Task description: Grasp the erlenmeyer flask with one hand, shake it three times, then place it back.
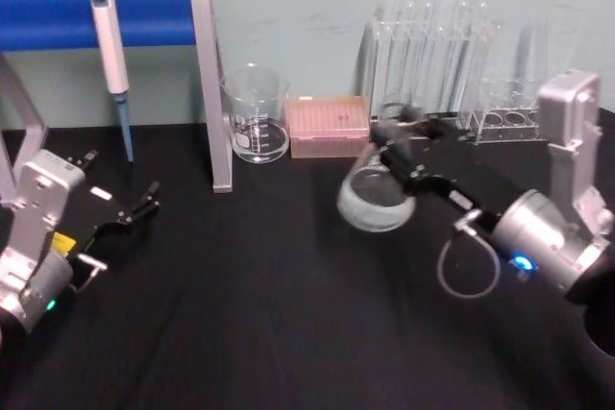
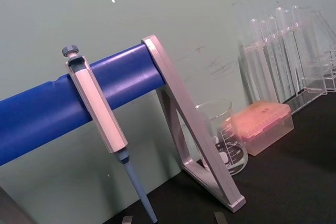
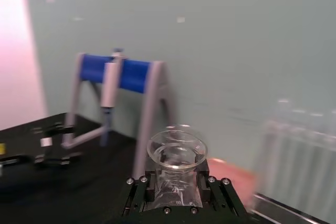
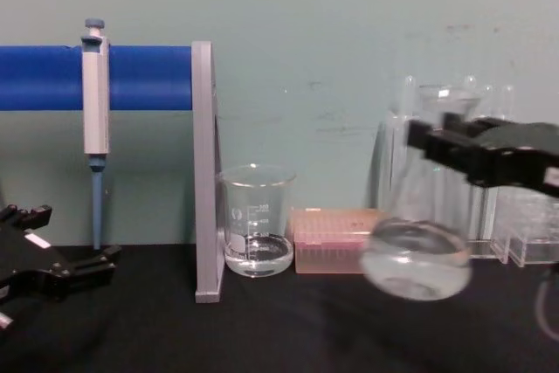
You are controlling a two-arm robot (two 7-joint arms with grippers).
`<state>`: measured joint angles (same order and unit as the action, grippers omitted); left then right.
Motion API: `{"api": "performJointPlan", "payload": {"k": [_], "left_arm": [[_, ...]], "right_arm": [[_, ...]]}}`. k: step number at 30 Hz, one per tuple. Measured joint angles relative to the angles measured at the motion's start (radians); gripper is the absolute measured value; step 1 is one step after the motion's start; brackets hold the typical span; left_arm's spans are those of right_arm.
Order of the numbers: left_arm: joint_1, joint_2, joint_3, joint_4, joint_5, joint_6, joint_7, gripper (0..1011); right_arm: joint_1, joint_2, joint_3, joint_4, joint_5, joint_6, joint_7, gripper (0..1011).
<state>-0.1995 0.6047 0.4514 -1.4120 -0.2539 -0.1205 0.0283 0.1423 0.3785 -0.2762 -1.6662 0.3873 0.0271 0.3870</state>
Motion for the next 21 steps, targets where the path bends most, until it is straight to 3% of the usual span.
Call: {"api": "performJointPlan", "payload": {"k": [8,21], "left_arm": [[0.000,0.000,0.000,0.000,0.000,0.000,0.000,1001],[0.000,0.000,0.000,0.000,0.000,0.000,0.000,1001]], "right_arm": [[0.076,0.008,-0.095,0.052,0.040,0.002,0.123,456],[0.139,0.013,-0.153,0.115,0.078,-0.015,0.184,456]]}}
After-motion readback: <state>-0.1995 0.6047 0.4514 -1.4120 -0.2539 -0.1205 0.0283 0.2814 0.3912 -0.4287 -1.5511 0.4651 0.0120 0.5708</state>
